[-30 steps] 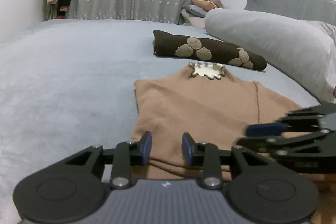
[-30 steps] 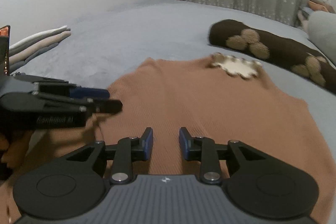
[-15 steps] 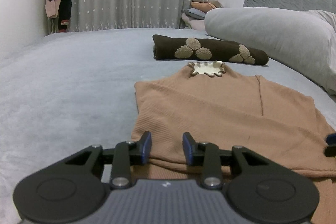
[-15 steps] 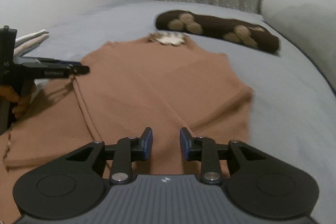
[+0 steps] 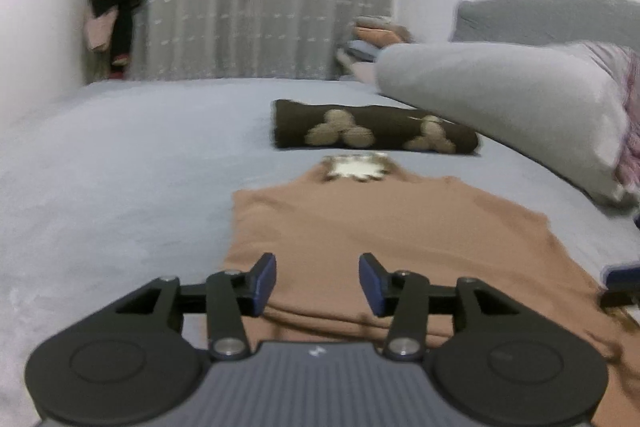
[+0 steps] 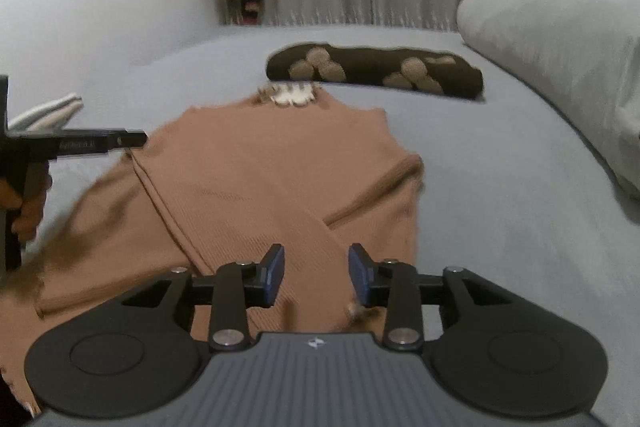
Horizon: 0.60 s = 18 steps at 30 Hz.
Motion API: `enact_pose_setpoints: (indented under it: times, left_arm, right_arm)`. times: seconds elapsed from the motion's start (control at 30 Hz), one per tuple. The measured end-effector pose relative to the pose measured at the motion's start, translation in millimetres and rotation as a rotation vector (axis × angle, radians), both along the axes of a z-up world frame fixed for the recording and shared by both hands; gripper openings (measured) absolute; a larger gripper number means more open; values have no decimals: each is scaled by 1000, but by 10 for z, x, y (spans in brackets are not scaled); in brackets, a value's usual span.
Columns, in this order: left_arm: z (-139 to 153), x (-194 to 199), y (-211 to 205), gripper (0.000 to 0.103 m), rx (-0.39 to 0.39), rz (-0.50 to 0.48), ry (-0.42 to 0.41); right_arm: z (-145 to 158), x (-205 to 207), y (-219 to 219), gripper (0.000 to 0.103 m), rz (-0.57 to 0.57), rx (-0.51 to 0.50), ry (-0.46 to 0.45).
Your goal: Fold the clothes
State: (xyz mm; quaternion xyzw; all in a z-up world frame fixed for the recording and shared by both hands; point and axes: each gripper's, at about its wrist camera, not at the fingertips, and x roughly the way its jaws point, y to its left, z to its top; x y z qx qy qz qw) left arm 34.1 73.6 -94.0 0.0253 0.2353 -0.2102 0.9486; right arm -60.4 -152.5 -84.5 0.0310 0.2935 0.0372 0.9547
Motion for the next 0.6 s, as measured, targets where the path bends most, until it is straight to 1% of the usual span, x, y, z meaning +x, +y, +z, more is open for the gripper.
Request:
enact_pose_setpoints:
  times: [0.07, 0.13, 0.2, 0.27, 0.33, 0.4, 0.43, 0.47, 0.6]
  left_arm:
    - [-18, -83, -131, 48, 20, -38, 14]
    - [-85, -155, -230, 48, 26, -67, 41]
    - [-180, -222, -296, 48, 41, -75, 63]
    - [-268, -278, -293, 49, 40, -65, 75]
    - [-308, -316, -225, 51, 17, -44, 92]
    - [-323, -356, -149, 51, -7, -23, 110]
    - [-318, -388, -124, 51, -6, -20, 113]
    - [-314, -425, -105, 51, 0, -19, 114]
    - [-314, -606, -55, 53, 56, -36, 110]
  right_arm:
    - [11, 90, 66, 40, 6, -6, -4]
    - [-36, 166, 120, 40, 13, -19, 12]
    - [-111, 223, 153, 40, 15, -35, 37]
    - [-186, 278, 184, 40, 17, -50, 62]
    - [-282, 216, 168, 41, 18, -64, 64]
    - [-305, 115, 115, 42, 10, -39, 52]
    - [-307, 65, 88, 42, 4, -24, 53]
    - [-308, 16, 62, 42, -1, -9, 54]
    - [-289, -188, 30, 42, 6, -19, 61]
